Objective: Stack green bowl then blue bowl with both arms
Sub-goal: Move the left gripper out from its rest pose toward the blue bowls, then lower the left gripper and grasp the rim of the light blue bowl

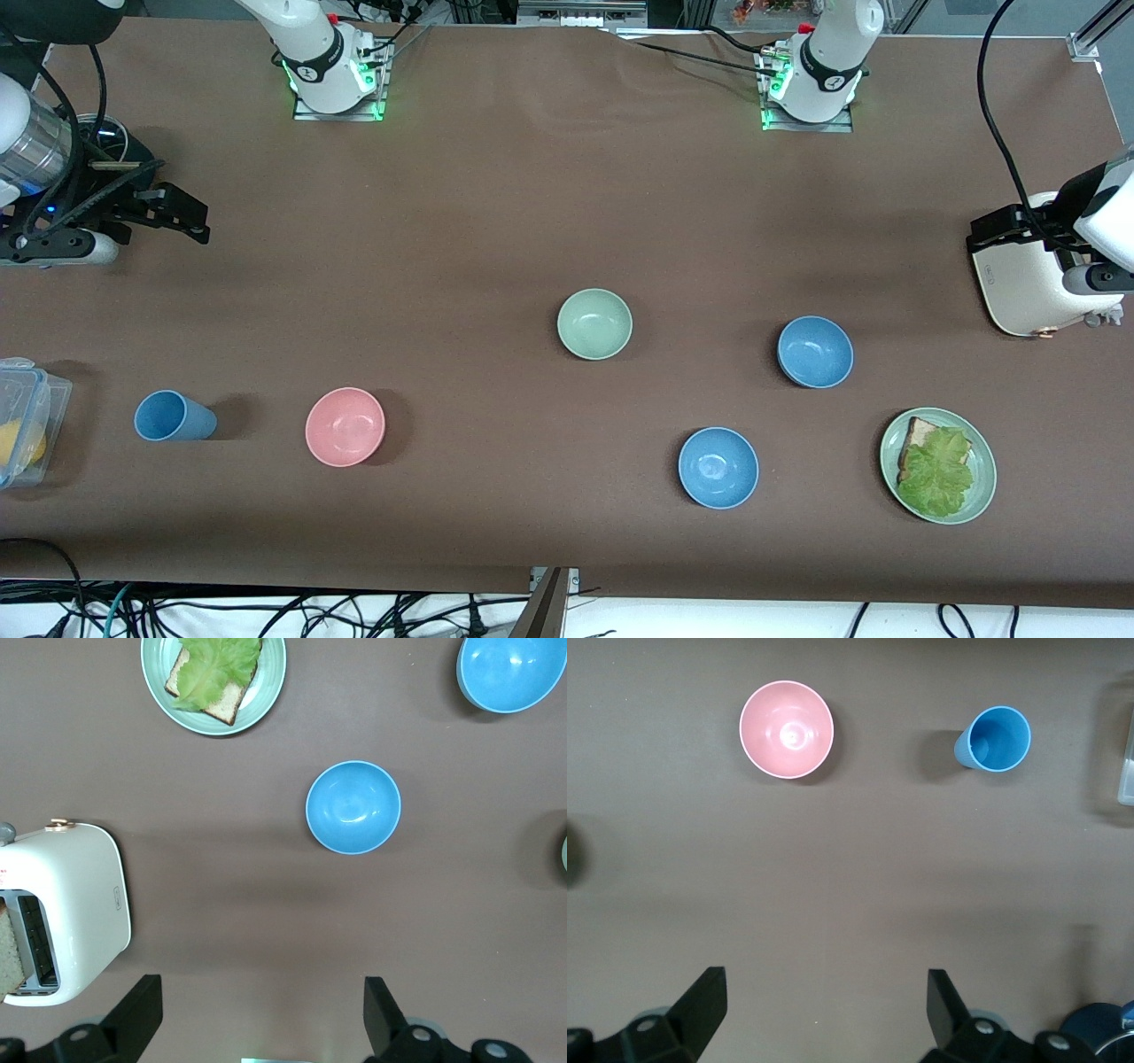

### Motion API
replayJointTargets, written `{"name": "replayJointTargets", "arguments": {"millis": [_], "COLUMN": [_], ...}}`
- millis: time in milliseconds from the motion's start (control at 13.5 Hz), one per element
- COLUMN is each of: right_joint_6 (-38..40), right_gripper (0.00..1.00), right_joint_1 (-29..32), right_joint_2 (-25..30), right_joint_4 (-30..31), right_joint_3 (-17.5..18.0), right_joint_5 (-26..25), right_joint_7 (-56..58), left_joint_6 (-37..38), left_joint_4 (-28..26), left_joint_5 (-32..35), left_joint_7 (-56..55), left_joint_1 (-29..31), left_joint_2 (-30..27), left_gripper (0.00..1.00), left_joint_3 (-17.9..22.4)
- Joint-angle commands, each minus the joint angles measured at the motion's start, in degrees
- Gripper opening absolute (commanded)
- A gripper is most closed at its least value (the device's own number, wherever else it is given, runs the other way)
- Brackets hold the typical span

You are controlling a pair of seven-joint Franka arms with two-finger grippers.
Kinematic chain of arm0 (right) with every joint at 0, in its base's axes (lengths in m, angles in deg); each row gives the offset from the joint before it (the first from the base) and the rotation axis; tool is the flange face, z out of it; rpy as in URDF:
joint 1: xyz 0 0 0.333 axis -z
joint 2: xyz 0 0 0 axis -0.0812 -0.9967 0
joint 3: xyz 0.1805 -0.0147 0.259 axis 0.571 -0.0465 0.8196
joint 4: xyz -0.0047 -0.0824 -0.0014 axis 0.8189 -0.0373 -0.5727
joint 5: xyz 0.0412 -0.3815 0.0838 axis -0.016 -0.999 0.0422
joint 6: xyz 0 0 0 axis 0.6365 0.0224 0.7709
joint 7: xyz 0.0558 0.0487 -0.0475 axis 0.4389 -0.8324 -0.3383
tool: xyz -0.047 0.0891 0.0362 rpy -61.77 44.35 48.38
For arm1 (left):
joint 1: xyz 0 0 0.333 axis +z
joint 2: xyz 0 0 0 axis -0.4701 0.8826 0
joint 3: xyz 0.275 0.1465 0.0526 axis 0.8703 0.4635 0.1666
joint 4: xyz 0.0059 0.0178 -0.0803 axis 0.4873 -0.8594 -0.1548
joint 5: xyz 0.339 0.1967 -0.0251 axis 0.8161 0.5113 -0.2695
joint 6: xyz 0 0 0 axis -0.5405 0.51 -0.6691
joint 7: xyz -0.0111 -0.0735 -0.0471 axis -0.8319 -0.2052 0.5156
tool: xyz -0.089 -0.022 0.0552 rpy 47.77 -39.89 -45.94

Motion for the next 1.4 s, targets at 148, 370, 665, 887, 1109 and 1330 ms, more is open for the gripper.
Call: {"name": "replayJointTargets", "arguments": {"millis": [148,370,665,887,1109,1330], "right_joint_6": [-0.08,0.18,0.01,0.01,0.01,0.01], "right_gripper": [1.0,1.0,1.0,1.0,1.0,1.0], "right_joint_1": [0.42,0.43,0.43,0.43,0.34,0.34], "right_joint_2": [-0.01,-0.01,-0.01,-0.01,0.08,0.08], "right_joint_4": [-0.57,-0.57,-0.57,-0.57,-0.57,-0.57], "right_joint_3": [-0.04,-0.04,-0.04,-0.04,0.04,-0.04], "right_joint_5": [0.38,0.38,0.38,0.47,1.44,1.53], "right_joint_7": [-0.04,-0.3,-0.48,-0.39,-0.48,-0.39], "left_joint_6": [0.55,-0.15,-5.43,-9.37,-14.81,-27.28], "left_joint_4": [1.74,1.92,2.01,0.87,-1.93,-11.94], "left_joint_5": [0.82,0.46,0.29,-0.67,-0.94,-1.47], "left_joint_7": [-0.47,-0.38,0.23,0.41,3.2,4.89], "left_joint_1": [-0.03,-0.12,-0.82,-0.74,-0.39,0.06], "left_joint_2": [0.99,4.13,11.51,16.79,20.84,20.24], "left_gripper": [1.0,1.0,1.0,1.0,1.0,1.0], "left_joint_3": [-0.34,-0.43,-0.86,-1.13,-1.13,-1.13]}}
